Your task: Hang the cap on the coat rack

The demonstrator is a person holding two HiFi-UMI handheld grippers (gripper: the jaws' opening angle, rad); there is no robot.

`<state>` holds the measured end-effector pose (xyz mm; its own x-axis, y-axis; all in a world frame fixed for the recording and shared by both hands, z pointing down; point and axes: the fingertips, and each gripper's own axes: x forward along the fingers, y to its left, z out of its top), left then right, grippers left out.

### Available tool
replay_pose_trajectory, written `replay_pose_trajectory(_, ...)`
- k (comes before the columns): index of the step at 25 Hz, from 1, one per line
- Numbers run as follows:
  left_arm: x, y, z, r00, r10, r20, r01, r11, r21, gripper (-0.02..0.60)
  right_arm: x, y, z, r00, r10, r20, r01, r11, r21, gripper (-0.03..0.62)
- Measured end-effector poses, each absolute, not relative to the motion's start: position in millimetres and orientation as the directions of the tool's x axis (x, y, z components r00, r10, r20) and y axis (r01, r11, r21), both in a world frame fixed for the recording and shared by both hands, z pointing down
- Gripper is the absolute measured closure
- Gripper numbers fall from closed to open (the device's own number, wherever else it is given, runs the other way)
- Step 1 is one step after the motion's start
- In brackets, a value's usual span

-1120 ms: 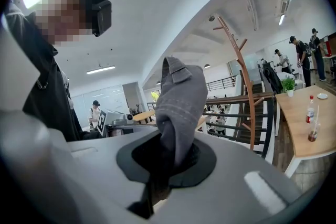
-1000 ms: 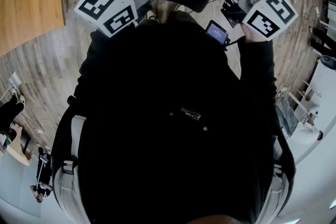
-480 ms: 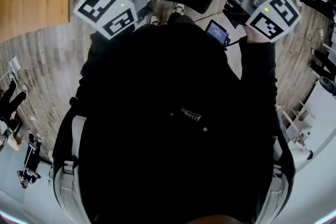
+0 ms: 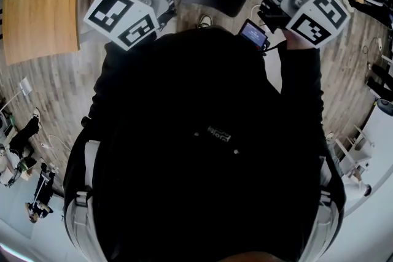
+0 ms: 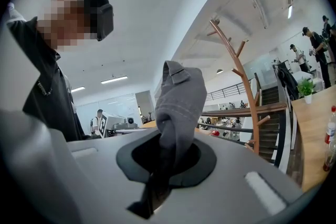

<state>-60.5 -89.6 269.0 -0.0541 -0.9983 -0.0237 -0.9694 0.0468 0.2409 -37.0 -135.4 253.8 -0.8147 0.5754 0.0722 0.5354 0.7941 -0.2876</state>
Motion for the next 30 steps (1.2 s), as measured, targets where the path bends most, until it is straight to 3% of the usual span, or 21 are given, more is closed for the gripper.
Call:
replay_pose_trajectory(19, -87, -147, 273, -0.073, -0.994, 0.085, -0.974, 0.090, 0.207, 0.580, -71, -198, 263, -0.760, 0.650, -0.015, 0.612, 0.708, -0.351, 0.562)
replay_pose_trajectory(30, -123, -145, 258, -0.033, -0.999, -0.003, -0.970, 0.031, 0.243, 0.580, -92, -195, 248, -0.786, 0.618, -0.005, 0.589, 0.746, -0.309, 0.562)
